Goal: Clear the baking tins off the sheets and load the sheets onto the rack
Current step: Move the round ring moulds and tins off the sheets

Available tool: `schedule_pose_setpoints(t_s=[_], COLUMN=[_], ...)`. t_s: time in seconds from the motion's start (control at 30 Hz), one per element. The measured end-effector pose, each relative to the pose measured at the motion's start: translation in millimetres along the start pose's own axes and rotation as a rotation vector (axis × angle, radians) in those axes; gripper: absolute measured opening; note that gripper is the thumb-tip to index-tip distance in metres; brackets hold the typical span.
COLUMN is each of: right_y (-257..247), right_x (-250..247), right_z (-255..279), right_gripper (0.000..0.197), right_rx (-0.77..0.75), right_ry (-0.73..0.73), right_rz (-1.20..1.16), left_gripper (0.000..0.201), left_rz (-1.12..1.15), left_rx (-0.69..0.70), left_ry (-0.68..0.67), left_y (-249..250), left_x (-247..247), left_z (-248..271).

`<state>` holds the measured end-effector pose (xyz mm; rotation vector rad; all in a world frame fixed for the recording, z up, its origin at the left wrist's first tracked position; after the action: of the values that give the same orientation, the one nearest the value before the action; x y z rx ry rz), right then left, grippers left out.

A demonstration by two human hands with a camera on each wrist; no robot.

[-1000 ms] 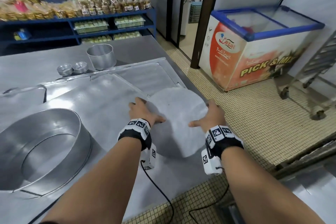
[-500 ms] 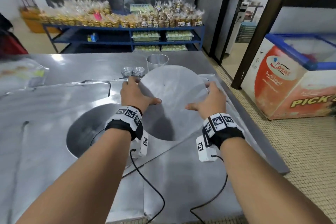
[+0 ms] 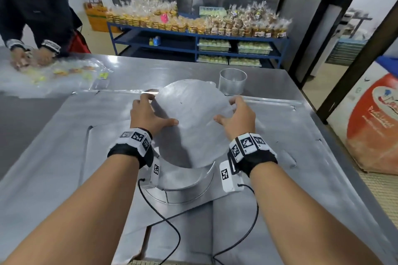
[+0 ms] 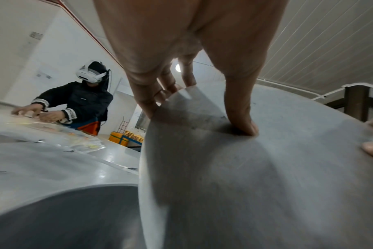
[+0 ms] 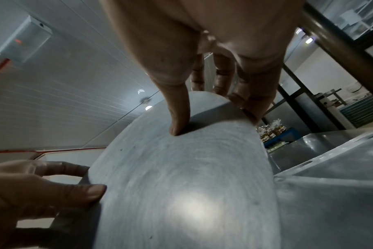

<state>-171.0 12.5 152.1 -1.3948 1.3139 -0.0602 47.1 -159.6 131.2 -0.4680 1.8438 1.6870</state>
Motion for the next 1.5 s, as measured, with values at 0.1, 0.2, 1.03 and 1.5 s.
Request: schedule_pose_setpoints(t_s=[0.1,0.2,1.03,1.5], right_y=[-0.6,4.7,19.3,28.8], right_x=[19.6,32.0,55.0,90.5], right_z=[4.4,12.3,39.3,91.8], right_gripper=[0.044,0.037,0.032,0.048], right_rx=[0.031,0.079,0.252,0.38], right_ry=[-0.043,-0.1,-0.377,-0.532], right_rz=[0.0,-0.01,-0.013,-0.178], left_gripper=[0.103,0.099,0.114,0.117], left_rz=[-0.07,-0.146,-0.368,-0.513], left_rx=[-0.027,-0.053,0.085,0.285], left_ry=[-0.073,-0.144,-0.494,-0.59], left_y=[-19.1,-34.5,-30.3,-8.5], left_x=[1.9,10.5,59.2,92.1], left_z=[-7.9,-12.1,-37.2,-27.6])
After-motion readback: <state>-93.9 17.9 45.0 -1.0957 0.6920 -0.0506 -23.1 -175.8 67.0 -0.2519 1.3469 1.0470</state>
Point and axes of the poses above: each hand's wrist, its own z-axis away from the middle knuckle, its own x-axis out of the palm, y = z × x, the point moved 6 cm from there along -z, towards the middle knuckle, and after that the axes turned 10 degrees about -x, right-handed, at the moved point
